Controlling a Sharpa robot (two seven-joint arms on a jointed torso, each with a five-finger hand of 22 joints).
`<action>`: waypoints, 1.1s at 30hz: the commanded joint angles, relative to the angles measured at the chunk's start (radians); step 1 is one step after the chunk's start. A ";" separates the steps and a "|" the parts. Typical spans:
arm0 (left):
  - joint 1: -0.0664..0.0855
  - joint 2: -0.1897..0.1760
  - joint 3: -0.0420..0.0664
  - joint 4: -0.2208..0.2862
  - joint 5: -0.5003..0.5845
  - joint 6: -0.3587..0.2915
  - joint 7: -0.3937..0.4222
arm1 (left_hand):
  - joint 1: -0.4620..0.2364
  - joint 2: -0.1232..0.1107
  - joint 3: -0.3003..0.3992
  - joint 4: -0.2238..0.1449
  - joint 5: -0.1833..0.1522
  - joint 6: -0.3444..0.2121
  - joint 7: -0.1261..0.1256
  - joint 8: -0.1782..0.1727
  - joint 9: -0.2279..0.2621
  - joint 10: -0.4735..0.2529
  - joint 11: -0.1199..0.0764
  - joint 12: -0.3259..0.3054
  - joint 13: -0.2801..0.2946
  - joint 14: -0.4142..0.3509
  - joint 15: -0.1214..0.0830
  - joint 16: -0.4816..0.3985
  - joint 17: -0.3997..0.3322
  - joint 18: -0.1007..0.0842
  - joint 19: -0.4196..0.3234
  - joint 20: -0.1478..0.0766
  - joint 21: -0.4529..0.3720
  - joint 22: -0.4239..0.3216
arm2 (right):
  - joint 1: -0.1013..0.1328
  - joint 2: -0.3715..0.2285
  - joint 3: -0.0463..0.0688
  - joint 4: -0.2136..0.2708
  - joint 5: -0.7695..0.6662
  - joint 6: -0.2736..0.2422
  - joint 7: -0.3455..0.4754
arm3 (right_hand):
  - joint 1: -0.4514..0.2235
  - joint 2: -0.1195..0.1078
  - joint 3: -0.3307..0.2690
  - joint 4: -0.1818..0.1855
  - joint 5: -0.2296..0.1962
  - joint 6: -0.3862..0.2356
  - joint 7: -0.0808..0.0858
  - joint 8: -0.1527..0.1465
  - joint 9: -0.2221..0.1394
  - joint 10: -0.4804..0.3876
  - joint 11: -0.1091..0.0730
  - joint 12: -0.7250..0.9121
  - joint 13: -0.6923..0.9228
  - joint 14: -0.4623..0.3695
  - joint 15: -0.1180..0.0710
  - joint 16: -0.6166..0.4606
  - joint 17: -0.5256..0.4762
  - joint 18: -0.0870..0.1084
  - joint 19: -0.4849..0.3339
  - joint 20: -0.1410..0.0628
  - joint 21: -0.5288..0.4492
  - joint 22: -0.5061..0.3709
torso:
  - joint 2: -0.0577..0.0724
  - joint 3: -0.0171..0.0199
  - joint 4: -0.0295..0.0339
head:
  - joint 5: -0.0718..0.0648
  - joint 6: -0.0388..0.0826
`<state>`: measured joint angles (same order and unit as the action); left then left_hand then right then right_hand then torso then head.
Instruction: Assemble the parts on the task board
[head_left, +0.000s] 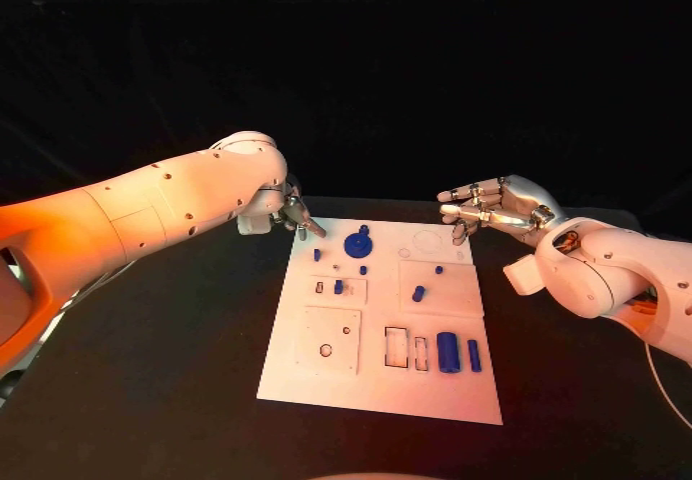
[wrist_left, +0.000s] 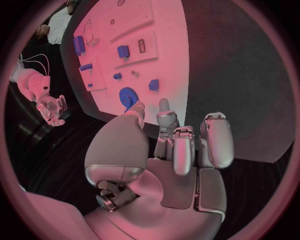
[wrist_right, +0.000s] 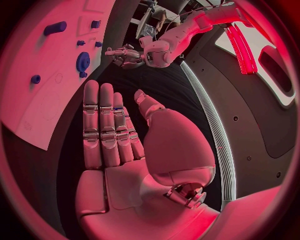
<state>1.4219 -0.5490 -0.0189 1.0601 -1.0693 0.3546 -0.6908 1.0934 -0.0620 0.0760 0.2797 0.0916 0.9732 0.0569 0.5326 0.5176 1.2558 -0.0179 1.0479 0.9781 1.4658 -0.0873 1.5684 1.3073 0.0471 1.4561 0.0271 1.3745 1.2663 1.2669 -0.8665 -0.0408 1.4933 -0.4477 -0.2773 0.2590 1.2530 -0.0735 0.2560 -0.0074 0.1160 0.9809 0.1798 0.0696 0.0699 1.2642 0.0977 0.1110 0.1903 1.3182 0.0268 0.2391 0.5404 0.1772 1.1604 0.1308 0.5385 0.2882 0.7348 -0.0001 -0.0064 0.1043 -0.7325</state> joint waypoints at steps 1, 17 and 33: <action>-0.004 0.016 -0.001 -0.020 -0.014 0.019 0.026 | 0.010 0.000 -0.008 0.003 0.002 -0.008 -0.001 -0.007 -0.001 -0.006 0.002 -0.006 0.000 0.105 0.009 0.002 0.263 0.019 -0.006 0.003 -0.001 0.003 | -0.001 0.002 0.000 0.000 -0.003 0.021 0.009 | 0.008 0.005 -0.007 -0.001 0.006 0.000 -0.003 0.004 0.001 -0.004 -0.001 0.005 -0.001 -0.002 0.003 0.002 -0.002 0.005 -0.004 -0.001 -0.005 -0.001 | 0.000 -0.0006 -0.0009 | 0.002 -0.002; -0.025 0.056 -0.008 -0.070 -0.015 0.063 0.032 | 0.002 0.006 -0.035 0.010 0.000 0.000 -0.004 -0.003 -0.001 0.008 0.001 0.013 0.015 0.105 0.009 0.002 0.263 0.014 0.006 0.004 0.013 0.026 | -0.001 0.007 0.000 0.001 -0.005 0.020 0.008 | 0.011 0.009 -0.009 -0.001 0.011 0.003 -0.003 0.006 0.002 -0.005 -0.002 0.006 -0.002 -0.002 0.002 0.003 -0.004 0.005 -0.003 -0.001 -0.005 -0.001 | -0.001 0.0010 -0.0016 | 0.003 -0.014; -0.036 0.057 -0.008 -0.078 -0.004 0.089 0.043 | 0.026 0.012 -0.046 0.002 0.002 0.001 -0.005 -0.002 -0.001 0.008 0.000 0.013 0.012 0.105 0.008 0.002 0.263 0.014 0.007 0.003 0.014 0.028 | -0.001 0.005 0.000 0.002 -0.005 0.022 0.010 | 0.013 0.013 -0.016 0.001 0.034 0.002 -0.002 0.005 0.001 -0.009 -0.001 0.009 -0.004 -0.004 0.003 0.005 -0.011 0.005 -0.003 -0.001 -0.007 -0.002 | -0.001 0.0014 -0.0003 | 0.003 -0.016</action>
<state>1.3865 -0.4941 -0.0275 0.9822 -1.0796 0.4072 -0.6641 1.1080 -0.0473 0.0348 0.2823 0.0917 0.9733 0.0568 0.5326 0.5177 1.2559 -0.0180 1.0569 0.9915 1.4658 -0.0873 1.5684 1.3079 0.0471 1.4561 0.0270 1.3816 1.2933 1.2665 -0.8628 -0.0408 1.4945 -0.4479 -0.2713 0.2591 1.2622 -0.0644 0.2456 -0.0067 0.1453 0.9809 0.1798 0.0694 0.0705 1.2643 0.0978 0.1148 0.1874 1.3182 0.0267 0.2391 0.5306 0.1772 1.1605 0.1308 0.5349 0.2874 0.7335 0.0016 -0.0072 0.1063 -0.7491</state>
